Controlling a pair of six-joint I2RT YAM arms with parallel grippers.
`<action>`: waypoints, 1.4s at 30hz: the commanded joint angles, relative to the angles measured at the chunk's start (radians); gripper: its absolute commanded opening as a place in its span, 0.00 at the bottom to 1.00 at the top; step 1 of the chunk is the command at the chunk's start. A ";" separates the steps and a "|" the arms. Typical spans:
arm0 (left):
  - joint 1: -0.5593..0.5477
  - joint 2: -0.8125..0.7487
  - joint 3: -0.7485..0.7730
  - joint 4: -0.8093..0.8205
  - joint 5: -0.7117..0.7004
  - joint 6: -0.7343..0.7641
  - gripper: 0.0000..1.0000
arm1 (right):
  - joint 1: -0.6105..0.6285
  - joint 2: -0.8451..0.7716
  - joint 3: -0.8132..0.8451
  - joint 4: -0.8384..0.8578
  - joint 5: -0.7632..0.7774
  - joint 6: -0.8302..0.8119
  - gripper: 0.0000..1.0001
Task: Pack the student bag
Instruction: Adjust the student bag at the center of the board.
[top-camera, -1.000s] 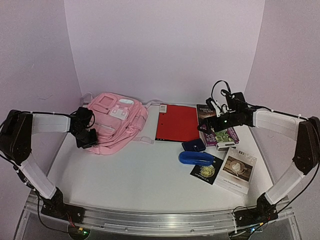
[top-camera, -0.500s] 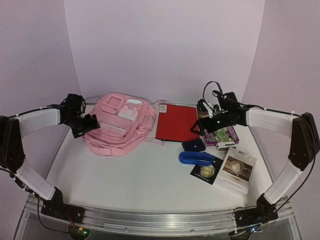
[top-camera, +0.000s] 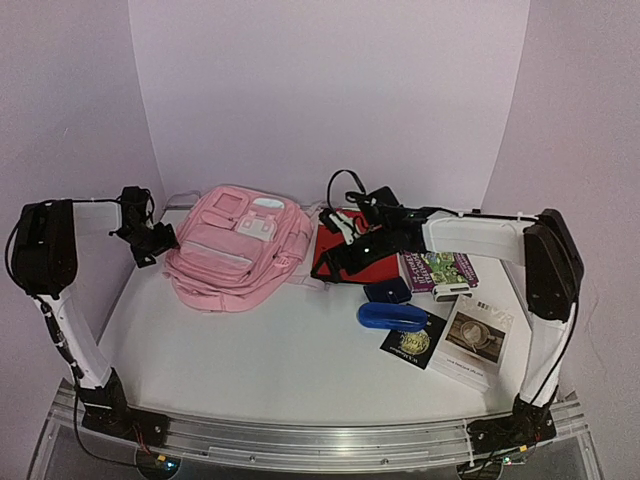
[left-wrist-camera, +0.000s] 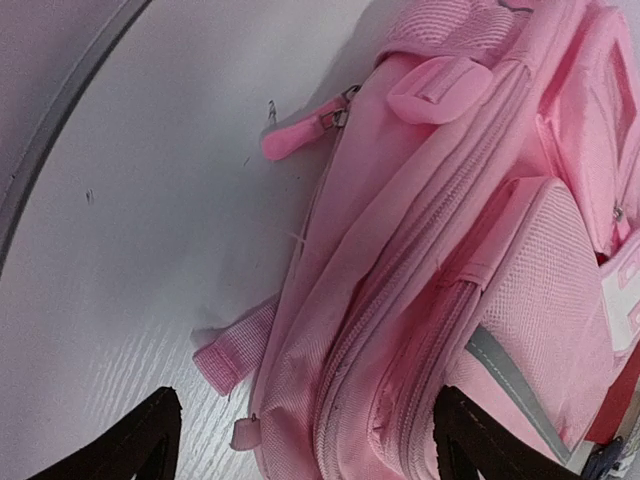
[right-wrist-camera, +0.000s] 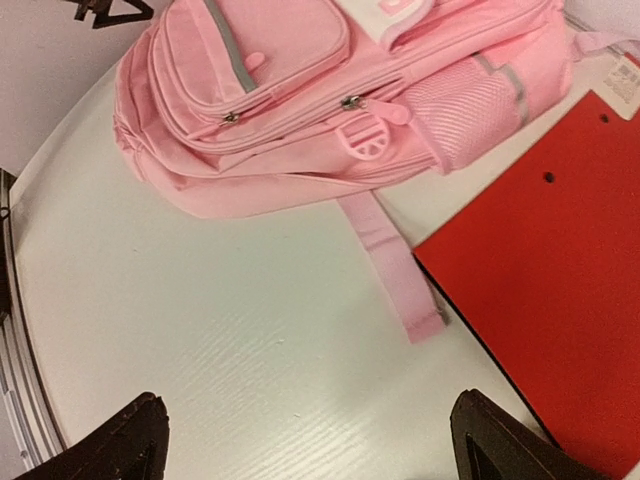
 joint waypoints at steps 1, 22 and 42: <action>0.007 0.028 0.032 0.036 0.072 0.024 0.75 | 0.052 0.133 0.130 0.010 0.000 0.088 0.98; -0.009 -0.499 -0.409 0.071 0.002 -0.084 0.79 | 0.120 0.484 0.445 0.011 -0.034 0.200 0.98; 0.105 0.158 0.037 0.265 0.394 0.017 0.79 | 0.133 0.516 0.482 0.044 0.029 0.189 0.98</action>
